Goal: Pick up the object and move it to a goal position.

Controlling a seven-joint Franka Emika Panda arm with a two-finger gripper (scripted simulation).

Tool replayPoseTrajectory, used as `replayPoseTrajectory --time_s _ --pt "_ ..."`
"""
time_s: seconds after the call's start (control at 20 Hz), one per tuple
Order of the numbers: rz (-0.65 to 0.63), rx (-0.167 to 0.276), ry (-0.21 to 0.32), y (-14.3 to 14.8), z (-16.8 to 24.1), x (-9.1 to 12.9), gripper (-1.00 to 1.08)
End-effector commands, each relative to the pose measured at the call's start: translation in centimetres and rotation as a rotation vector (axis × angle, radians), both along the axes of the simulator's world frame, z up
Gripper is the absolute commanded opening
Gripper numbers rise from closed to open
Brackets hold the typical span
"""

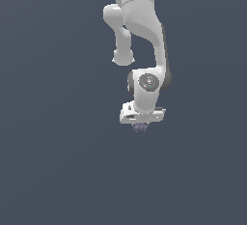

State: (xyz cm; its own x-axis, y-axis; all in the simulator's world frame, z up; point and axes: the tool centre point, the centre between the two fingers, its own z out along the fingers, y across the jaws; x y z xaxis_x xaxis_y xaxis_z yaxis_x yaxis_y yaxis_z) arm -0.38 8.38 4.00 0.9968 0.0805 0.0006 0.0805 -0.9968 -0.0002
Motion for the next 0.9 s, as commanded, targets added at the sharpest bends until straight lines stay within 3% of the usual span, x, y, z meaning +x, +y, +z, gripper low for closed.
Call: replayPoseTrajectory --time_s 0.0,0.45,0.85 --pt "-0.001 0.000 0.001 0.0 0.0 0.0 -1.00" --pt "-0.001 0.000 0.001 1.7 1.5 -1.7 -1.00" --pt "-0.001 -0.001 0.000 6.1 5.3 -5.7 -1.00"
